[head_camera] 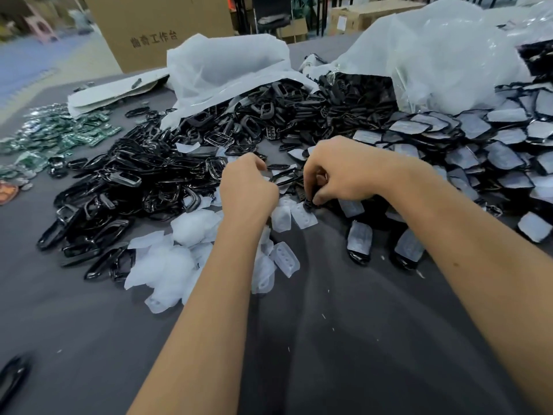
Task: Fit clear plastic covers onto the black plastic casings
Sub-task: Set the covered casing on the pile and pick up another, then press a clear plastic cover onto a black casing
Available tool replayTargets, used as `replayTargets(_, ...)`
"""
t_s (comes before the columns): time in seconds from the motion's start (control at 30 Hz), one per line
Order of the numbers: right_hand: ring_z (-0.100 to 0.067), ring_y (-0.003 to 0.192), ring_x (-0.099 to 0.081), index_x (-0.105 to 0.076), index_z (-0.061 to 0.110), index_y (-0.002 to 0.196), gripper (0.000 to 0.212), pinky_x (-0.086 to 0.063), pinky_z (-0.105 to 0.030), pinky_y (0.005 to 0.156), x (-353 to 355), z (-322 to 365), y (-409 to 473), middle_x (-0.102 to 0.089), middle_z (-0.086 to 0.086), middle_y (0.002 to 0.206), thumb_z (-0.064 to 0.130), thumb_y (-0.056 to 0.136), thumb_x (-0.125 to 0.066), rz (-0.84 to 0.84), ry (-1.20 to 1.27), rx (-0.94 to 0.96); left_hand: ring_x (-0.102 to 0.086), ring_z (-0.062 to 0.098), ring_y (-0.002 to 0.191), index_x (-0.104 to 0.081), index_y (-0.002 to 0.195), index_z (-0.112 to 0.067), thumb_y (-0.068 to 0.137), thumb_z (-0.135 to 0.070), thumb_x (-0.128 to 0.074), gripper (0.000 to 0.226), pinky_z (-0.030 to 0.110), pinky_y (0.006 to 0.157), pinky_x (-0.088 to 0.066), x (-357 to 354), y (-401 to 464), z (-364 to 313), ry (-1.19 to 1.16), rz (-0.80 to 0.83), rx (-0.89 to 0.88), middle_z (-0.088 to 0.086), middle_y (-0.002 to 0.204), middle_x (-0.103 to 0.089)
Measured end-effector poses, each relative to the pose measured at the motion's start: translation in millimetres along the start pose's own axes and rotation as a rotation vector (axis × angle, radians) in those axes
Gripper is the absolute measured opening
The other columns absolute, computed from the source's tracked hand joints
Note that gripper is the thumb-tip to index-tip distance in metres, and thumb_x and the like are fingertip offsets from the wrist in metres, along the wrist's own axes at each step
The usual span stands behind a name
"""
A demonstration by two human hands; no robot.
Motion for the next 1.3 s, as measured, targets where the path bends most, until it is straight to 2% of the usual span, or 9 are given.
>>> replayTargets(0.1,-0.010,0.081,-0.065,-0.076,0.028,0.084,0.016,-0.045,-0.022,0.066,4,-7,6,-0.063,0.013,0.079,0.013,0.087,-0.080,-0.206,0.108,-0.081,-0.060,0.025,0.112,-0.068,0.117,-0.019,0.087,-0.013,-0.061,0.031,0.032,0.085,-0.045,-3,8,-5,0.027,-0.059,0.004,0.006,0.118,-0.067)
replayTargets(0.2,-0.018,0.087,-0.066,-0.074,0.019,0.092,0.011,-0.050,-0.029,0.075,-2,-8,12,-0.064,0.007,0.083,0.008,0.091,-0.070,-0.454,0.242,-0.206,-0.055,0.025,0.122,-0.071,0.111,-0.024,0.093,-0.041,-0.070,0.024,0.036,0.102,-0.034,-11,16,-12,0.194,0.027,-0.089,0.001,0.118,-0.069)
replayTargets(0.3,-0.018,0.068,-0.074,-0.067,0.014,0.089,0.013,-0.060,-0.032,0.060,-14,-4,15,-0.071,-0.004,0.083,0.002,0.094,-0.065,-0.537,0.590,-0.224,-0.059,0.022,0.112,-0.069,0.093,-0.024,0.087,-0.035,-0.080,0.017,0.036,0.100,-0.039,-12,17,-14,0.142,0.065,-0.138,-0.001,0.106,-0.071)
replayTargets(0.43,-0.016,0.054,-0.069,-0.066,0.004,0.103,0.010,-0.053,-0.025,0.049,-32,7,17,-0.075,-0.015,0.077,-0.002,0.095,-0.068,-0.494,1.074,-0.154,-0.064,0.020,0.090,-0.064,0.082,-0.017,0.083,-0.019,-0.079,0.015,0.028,0.073,-0.044,9,20,1,-0.095,-0.057,0.002,-0.002,0.088,-0.067)
replayTargets(0.57,-0.020,0.060,-0.069,-0.062,0.001,0.106,0.016,-0.053,-0.024,0.052,-52,28,29,-0.076,-0.026,0.088,-0.004,0.093,-0.072,-0.456,1.319,-0.100,-0.070,0.026,0.094,-0.056,0.103,-0.026,0.082,-0.010,-0.073,0.031,0.040,0.081,-0.060,37,18,31,-0.403,-0.056,0.193,0.003,0.097,-0.067)
replayTargets(0.77,-0.018,0.068,-0.074,-0.069,-0.003,0.117,0.025,-0.060,-0.022,0.066,-76,56,50,-0.075,-0.019,0.090,-0.014,0.097,-0.058,-0.388,1.502,-0.092,-0.069,0.012,0.056,-0.067,0.102,-0.019,0.087,-0.002,-0.070,0.023,0.027,0.059,-0.057,55,9,66,-0.609,-0.075,0.266,0.015,0.096,-0.072)
replayTargets(0.87,-0.033,0.080,-0.079,-0.062,-0.007,0.125,0.029,-0.065,-0.030,0.074,-81,59,56,-0.077,-0.023,0.095,-0.015,0.102,-0.045,-0.366,1.605,-0.107,-0.072,0.019,0.060,-0.066,0.096,-0.015,0.088,-0.005,-0.075,0.016,0.029,0.058,-0.058,54,6,76,-0.660,-0.077,0.234,0.022,0.093,-0.069)
replayTargets(1.17,-0.039,0.080,-0.078,-0.053,0.000,0.119,0.014,-0.060,-0.026,0.055,-82,58,59,-0.067,-0.025,0.103,-0.004,0.107,-0.045,-0.389,1.653,-0.069,-0.071,0.022,0.049,-0.060,0.090,0.002,0.091,-0.011,-0.068,0.015,0.036,0.052,-0.054,49,11,79,-0.585,-0.252,0.150,0.012,0.073,-0.074)
replayTargets(1.3,-0.037,0.079,-0.078,-0.055,0.000,0.108,0.009,-0.059,-0.026,0.054,-83,56,58,-0.068,-0.019,0.091,-0.006,0.104,-0.051,-0.440,1.658,-0.071,-0.073,0.023,0.052,-0.054,0.091,-0.004,0.091,0.001,-0.059,0.008,0.023,0.043,-0.048,49,9,81,-0.725,-0.324,0.204,0.014,0.072,-0.074)
Point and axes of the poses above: each hand's wrist, its own y-axis towards the middle knuckle, its own x-axis out of the back of the hand, z = x × y, the point moved 2 cm from there along y, towards the middle knuckle
